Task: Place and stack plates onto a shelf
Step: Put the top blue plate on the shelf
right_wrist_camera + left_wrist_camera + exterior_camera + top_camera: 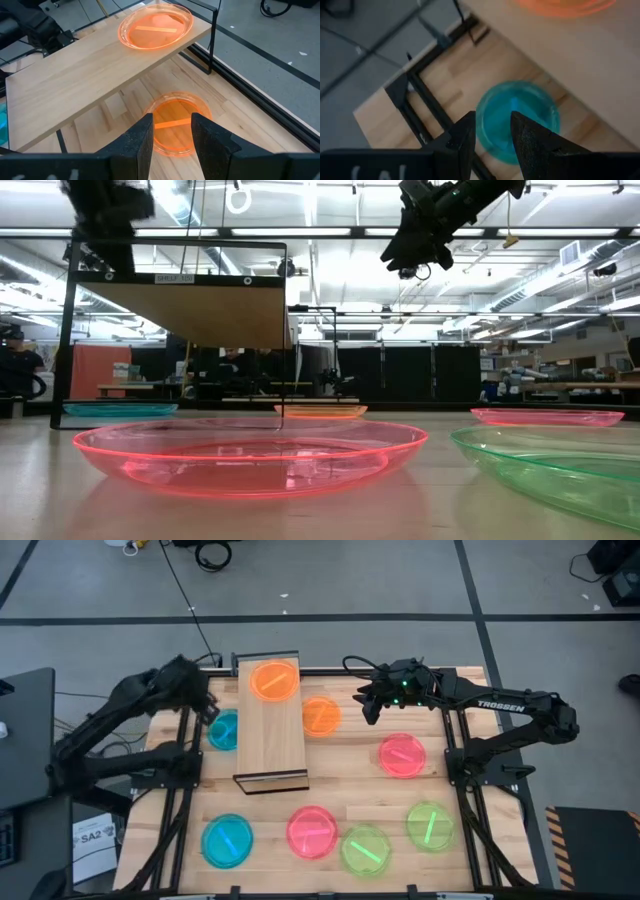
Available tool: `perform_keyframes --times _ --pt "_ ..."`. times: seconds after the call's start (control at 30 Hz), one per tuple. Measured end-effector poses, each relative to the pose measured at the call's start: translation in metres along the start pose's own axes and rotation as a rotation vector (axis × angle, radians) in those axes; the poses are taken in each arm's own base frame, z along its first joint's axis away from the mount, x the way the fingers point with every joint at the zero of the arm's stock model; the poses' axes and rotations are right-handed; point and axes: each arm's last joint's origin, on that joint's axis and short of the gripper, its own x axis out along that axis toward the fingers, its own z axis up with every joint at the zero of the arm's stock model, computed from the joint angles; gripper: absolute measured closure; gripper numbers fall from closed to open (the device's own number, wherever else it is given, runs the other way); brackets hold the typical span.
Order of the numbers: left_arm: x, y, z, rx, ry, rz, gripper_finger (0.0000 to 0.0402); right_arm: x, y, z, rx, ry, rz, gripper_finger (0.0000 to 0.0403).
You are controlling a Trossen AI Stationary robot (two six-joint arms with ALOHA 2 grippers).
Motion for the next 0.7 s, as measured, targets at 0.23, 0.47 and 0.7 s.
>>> perform_keyframes --times 0.23,0.47,0.7 --pt "0.045 0.027 0.016 -0.068 0.221 -0.015 0.0271 0.000 0.000 0.000 -0.001 0.000 0.000 0.0263" --pt "0.059 0.029 0.021 -0.098 0.271 -0.116 0.0271 0.000 0.000 0.000 -0.015 0.003 -0.001 0.0263" --pt "0.070 0.029 0.025 -0.133 0.297 -0.130 0.0271 0.000 0.000 0.000 -0.016 0.005 -0.001 0.0263"
